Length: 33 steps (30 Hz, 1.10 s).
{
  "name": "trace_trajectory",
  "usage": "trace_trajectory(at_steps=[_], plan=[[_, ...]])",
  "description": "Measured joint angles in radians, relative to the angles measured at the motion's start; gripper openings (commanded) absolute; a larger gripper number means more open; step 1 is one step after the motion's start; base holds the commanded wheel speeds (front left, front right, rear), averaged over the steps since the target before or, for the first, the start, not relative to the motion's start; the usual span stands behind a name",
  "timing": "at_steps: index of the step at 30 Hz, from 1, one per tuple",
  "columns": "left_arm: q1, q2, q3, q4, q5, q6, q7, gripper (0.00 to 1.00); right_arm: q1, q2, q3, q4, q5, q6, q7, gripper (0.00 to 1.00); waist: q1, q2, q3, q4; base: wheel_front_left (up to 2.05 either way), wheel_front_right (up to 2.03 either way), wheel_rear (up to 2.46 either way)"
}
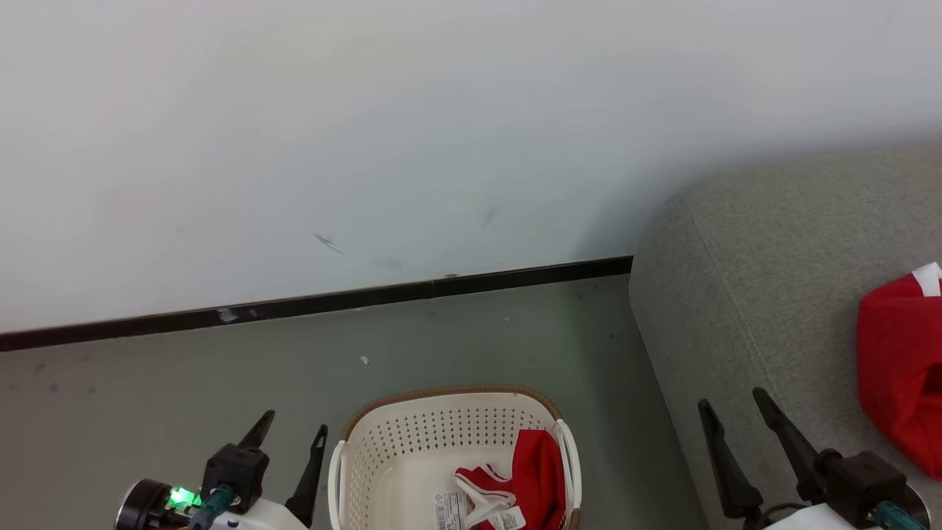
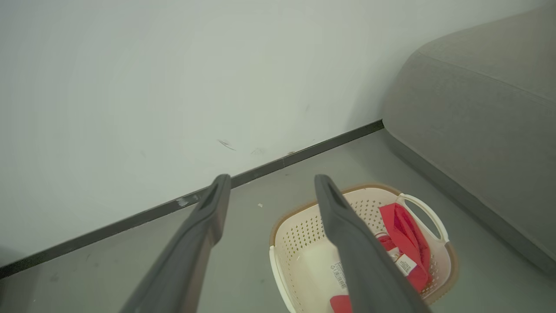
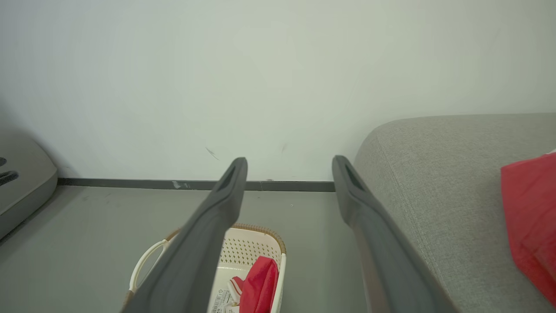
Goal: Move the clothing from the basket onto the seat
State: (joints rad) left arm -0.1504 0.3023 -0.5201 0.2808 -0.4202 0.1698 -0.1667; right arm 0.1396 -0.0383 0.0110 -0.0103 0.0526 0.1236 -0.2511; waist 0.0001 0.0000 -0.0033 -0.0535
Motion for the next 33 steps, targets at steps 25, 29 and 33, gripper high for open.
trace_trajectory(at_steps=[25, 29, 33], plan=[[-0.156, -0.078, -0.074, 0.215, 0.042, -0.072, 0.059, 1.00, 0.002, 0.002, -0.060, -0.111, 0.000, 0.000, 0.000, 1.00, 0.0000, 0.0000, 0.159, -0.043, 0.00, 0.00, 0.00], [-0.180, -0.080, -0.077, 0.223, 0.048, -0.077, 0.055, 1.00, -0.043, 0.002, -0.060, -0.118, 0.000, 0.000, 0.000, 1.00, 0.0000, 0.0000, 0.194, -0.050, 0.00, 0.00, 0.00], [-0.205, -0.081, -0.086, 0.233, 0.059, -0.085, 0.051, 1.00, -0.085, 0.002, -0.060, -0.126, -0.003, 0.000, 0.000, 1.00, 0.0000, 0.0000, 0.231, -0.058, 0.00, 0.00, 0.00]])
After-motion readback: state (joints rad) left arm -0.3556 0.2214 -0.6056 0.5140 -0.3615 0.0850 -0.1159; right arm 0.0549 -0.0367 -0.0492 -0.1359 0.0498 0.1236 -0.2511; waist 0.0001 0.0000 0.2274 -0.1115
